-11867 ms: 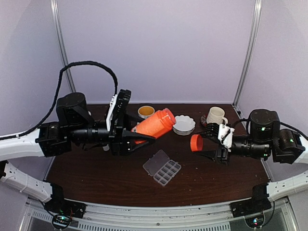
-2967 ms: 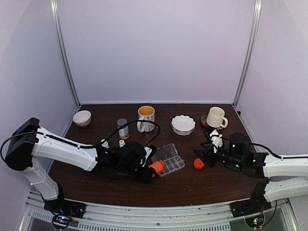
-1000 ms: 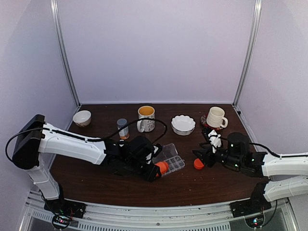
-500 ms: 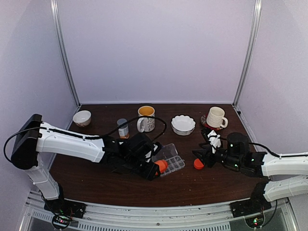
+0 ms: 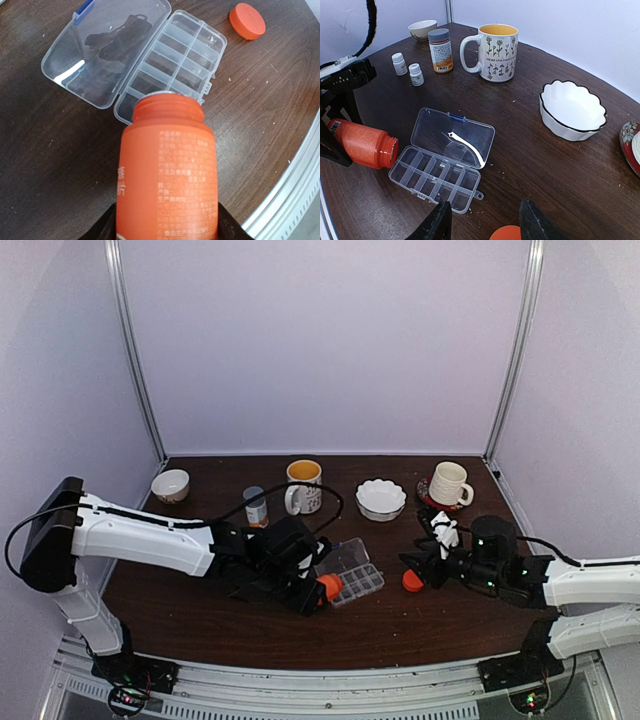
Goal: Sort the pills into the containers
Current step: Pour the pill into the compartment of the pill container.
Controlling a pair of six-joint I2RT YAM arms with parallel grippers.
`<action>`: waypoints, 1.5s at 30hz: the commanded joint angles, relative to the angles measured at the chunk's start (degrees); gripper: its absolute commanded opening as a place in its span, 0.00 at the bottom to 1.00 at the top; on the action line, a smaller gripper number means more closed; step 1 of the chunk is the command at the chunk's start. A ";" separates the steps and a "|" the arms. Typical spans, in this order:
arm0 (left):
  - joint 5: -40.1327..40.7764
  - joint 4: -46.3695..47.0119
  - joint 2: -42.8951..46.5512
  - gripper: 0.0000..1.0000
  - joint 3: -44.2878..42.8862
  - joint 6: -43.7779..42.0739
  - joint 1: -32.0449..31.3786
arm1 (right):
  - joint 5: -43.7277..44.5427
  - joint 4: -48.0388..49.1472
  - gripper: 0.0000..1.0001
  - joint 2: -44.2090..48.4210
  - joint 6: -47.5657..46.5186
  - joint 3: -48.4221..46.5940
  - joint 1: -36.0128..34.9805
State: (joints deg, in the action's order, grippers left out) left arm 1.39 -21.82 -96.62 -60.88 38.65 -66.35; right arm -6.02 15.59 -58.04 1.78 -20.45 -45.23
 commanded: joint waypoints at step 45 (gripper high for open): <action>-2.27 -6.16 -0.53 0.00 -7.27 -3.25 1.76 | -0.61 -0.80 0.50 -0.49 -0.37 -2.05 -0.17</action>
State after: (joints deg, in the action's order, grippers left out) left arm -0.30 -25.61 -99.94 -64.79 36.93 -64.90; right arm -6.39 14.76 -58.57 1.67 -21.19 -45.23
